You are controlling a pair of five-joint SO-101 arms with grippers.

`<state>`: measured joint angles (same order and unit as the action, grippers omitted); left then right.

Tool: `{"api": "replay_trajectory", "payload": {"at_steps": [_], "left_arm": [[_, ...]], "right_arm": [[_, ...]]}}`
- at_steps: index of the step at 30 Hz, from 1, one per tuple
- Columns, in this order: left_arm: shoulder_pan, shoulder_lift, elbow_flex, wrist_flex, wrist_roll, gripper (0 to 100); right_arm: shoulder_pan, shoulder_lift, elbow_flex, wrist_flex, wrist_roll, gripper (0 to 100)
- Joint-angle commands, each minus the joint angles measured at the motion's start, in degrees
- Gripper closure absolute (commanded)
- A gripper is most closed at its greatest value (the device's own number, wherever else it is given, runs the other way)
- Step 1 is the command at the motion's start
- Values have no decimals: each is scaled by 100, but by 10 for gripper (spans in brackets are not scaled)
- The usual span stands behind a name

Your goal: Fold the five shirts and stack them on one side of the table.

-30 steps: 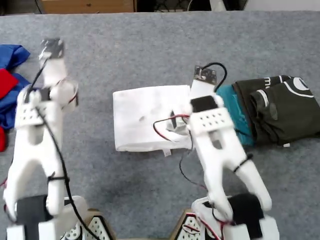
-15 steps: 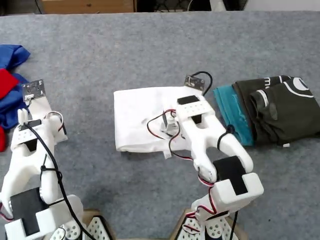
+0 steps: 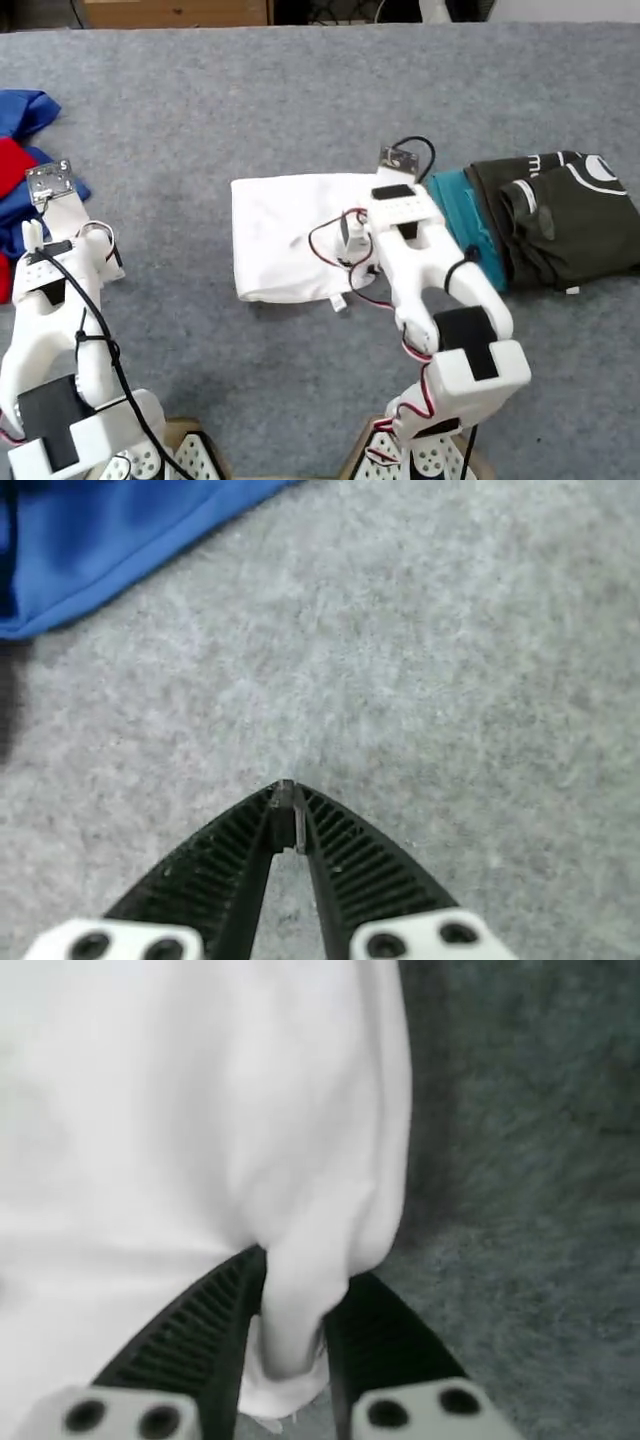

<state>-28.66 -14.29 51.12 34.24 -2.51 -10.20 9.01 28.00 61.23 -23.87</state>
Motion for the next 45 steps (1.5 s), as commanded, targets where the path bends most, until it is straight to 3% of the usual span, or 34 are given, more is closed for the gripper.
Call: {"api": "replay_trajectory", "payload": {"at_steps": [1,7,12,19,29,36,45], "left_arm": [[-22,-35,-127,-211,53,967],[-22,-35,-127,-220,53,967],[-31,-35,-119,-229,44,967],[-48,-35,-119,-229,53,967],[-48,-35,-101,-229,44,967],[-48,-35,-101,-229,44,967],[-40,-35,-92,-229,44,967]], "right_arm": [[220,31,-901,651,440,985],[237,31,-2492,1767,1327,986],[659,75,-3626,2374,1943,986],[1662,75,-4462,2637,3121,986],[3622,84,-5051,2532,4835,986],[4932,259,-5130,1960,5451,986],[5618,1077,-5947,1969,5521,984]]}}
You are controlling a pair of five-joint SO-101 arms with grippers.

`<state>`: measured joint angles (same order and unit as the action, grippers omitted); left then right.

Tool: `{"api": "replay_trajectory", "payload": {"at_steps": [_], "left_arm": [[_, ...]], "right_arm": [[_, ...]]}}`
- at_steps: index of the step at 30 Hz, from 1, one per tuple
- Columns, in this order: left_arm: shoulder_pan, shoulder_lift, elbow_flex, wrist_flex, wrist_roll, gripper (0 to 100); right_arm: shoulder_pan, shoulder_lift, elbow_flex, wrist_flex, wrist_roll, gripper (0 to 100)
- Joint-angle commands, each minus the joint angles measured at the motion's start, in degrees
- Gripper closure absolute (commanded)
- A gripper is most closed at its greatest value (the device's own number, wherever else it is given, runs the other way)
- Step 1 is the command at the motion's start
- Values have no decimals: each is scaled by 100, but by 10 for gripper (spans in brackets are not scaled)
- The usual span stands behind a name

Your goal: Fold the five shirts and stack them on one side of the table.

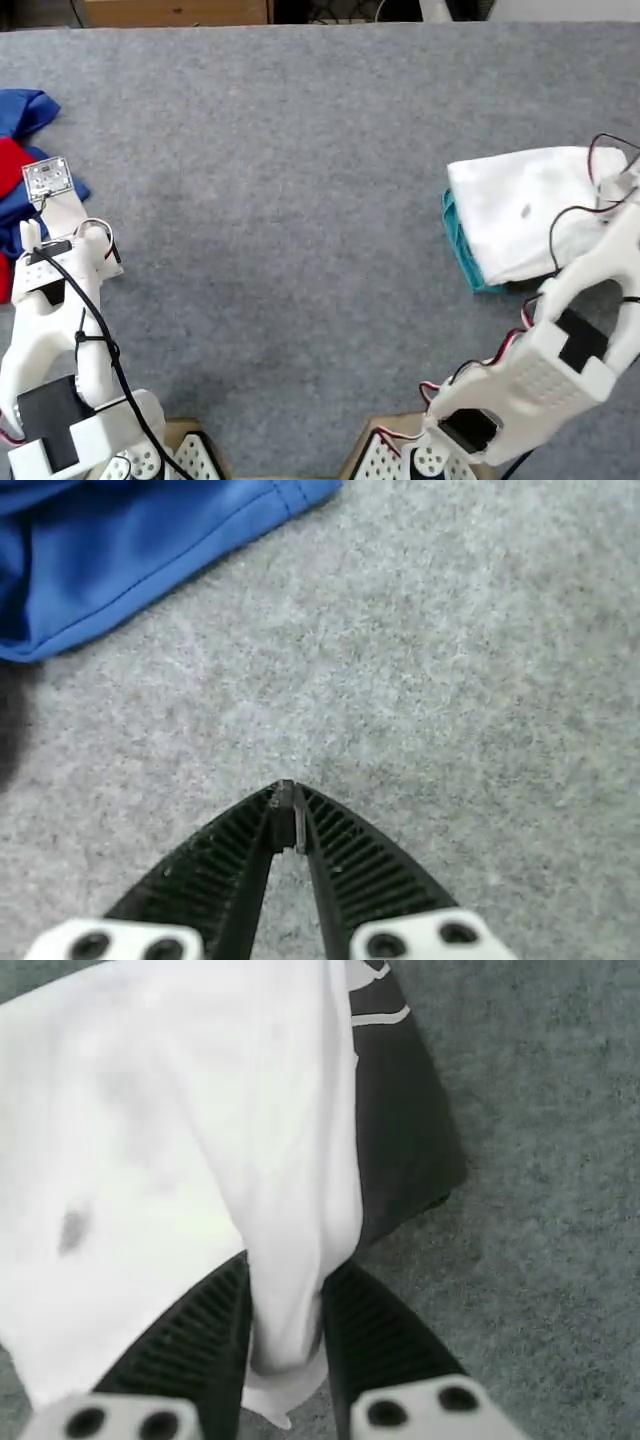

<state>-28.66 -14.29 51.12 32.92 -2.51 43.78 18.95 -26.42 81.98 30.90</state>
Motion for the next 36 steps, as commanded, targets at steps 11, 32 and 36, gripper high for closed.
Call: {"api": "replay_trajectory", "payload": {"at_steps": [11,32,36], "left_arm": [[-40,-26,-92,-97,62,967],[-22,-26,-13,-97,70,967],[-22,-26,-13,-97,70,967]], "right_arm": [[229,163,-840,457,-141,756],[-1960,-2457,602,1899,-1442,959],[-2593,-3257,1947,1873,-1538,985]]}}
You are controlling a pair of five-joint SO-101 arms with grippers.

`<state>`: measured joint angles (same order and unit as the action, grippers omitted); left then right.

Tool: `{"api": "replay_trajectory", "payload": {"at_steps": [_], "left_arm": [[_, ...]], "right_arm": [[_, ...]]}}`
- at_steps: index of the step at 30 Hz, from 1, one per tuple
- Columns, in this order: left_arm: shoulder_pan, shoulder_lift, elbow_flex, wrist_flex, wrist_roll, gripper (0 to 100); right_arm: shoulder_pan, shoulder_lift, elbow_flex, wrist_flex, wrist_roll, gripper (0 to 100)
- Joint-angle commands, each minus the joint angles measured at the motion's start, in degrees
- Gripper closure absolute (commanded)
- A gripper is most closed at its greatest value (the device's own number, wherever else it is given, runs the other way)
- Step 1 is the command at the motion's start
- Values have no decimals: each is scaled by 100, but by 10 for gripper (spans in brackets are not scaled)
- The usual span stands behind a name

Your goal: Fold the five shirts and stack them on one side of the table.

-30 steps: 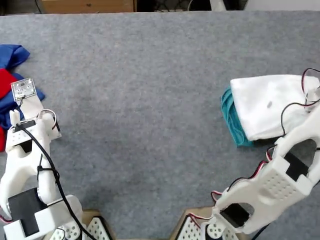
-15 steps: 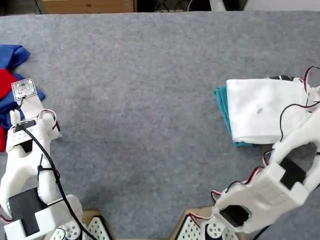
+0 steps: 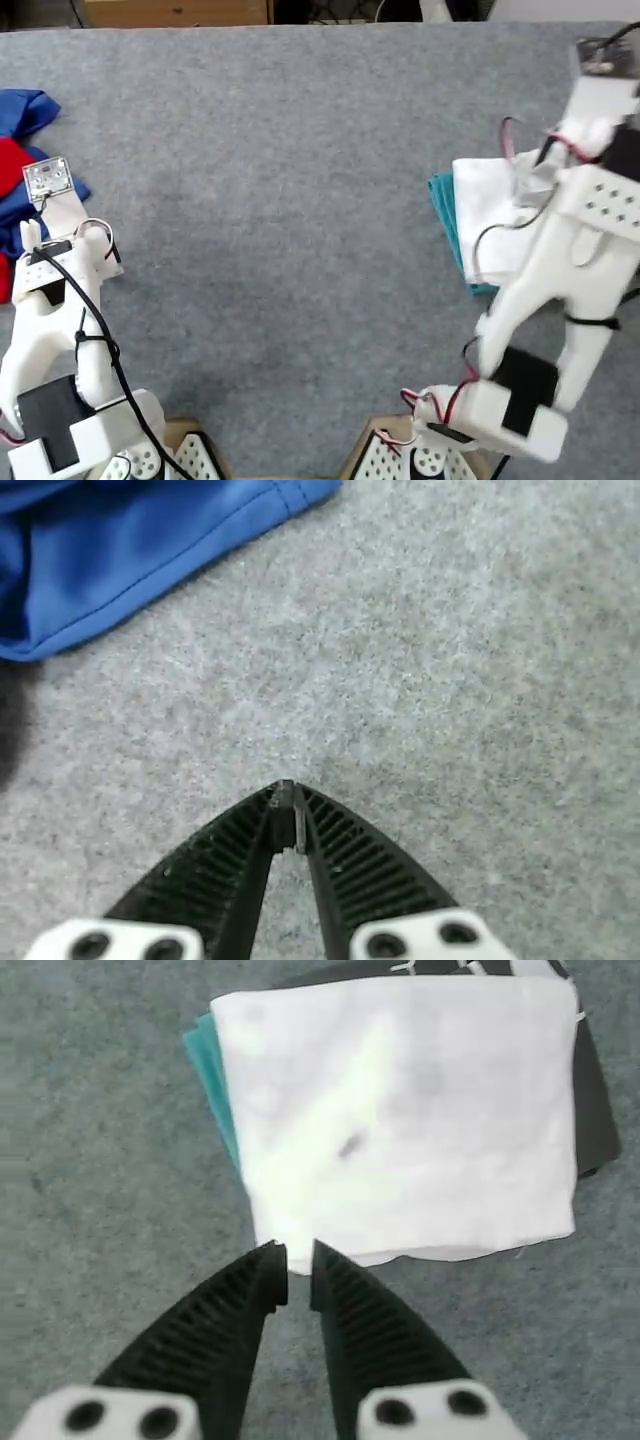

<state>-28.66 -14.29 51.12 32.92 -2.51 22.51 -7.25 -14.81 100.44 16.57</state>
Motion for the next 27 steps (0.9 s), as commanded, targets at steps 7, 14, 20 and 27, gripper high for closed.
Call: {"api": "replay_trajectory", "payload": {"at_steps": [7,14,20,27], "left_arm": [[-13,-97,356,-360,35,971],[-57,-97,347,-466,79,971],[-875,-325,-224,308,26,967],[-2484,-651,-2624,1978,-545,874]], "right_arm": [[-1697,-2976,3934,-1407,185,986],[-1802,-5332,7477,-3411,149,985],[-1802,-6246,8971,-3956,149,985],[-1996,-6730,10062,-4677,149,985]]}}
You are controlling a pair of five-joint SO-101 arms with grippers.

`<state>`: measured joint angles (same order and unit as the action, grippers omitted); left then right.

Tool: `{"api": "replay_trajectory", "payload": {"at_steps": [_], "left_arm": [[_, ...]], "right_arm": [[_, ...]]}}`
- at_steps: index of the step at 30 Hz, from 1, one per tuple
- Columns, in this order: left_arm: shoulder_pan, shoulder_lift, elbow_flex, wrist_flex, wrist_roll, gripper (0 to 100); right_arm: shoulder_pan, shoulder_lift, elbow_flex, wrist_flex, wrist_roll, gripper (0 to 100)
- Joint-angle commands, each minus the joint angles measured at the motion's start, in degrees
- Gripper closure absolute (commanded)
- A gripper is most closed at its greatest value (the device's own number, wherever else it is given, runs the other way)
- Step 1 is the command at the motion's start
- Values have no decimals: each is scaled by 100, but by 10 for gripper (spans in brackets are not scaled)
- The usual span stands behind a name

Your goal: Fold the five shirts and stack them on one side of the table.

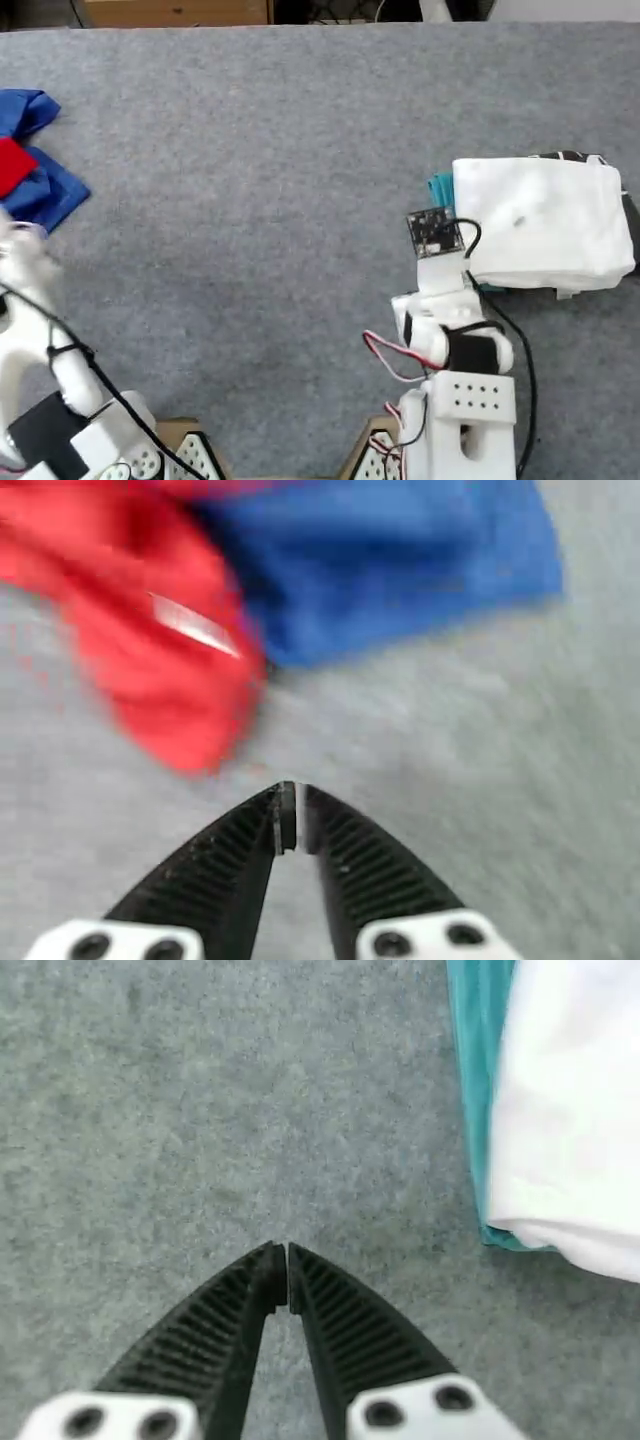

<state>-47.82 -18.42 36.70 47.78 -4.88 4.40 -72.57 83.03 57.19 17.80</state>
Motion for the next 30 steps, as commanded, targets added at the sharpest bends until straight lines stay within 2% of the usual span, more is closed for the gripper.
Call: {"api": "replay_trajectory", "payload": {"at_steps": [1,5,9,12,16,18,22,30], "left_arm": [[-725,-237,-1429,545,-396,850],[-1103,114,-2088,343,-607,780],[-1455,1407,-2738,53,-589,772],[-1552,2611,-3503,18,-545,773],[-1473,3895,-4681,79,-88,775],[-1429,4422,-5121,62,-62,809],[-1218,5266,-5622,97,-475,964],[-1253,5310,-5771,325,-580,972]], "right_arm": [[-220,-295,418,-457,26,985],[-369,-840,1042,-695,26,985],[-466,-1552,1411,-563,18,985],[-431,-2114,1411,9,18,985],[-448,-2695,1402,1116,35,985],[-448,-2949,1385,1433,35,985],[-448,-3301,1367,1477,35,985],[-448,-3442,1358,1477,35,985]]}}
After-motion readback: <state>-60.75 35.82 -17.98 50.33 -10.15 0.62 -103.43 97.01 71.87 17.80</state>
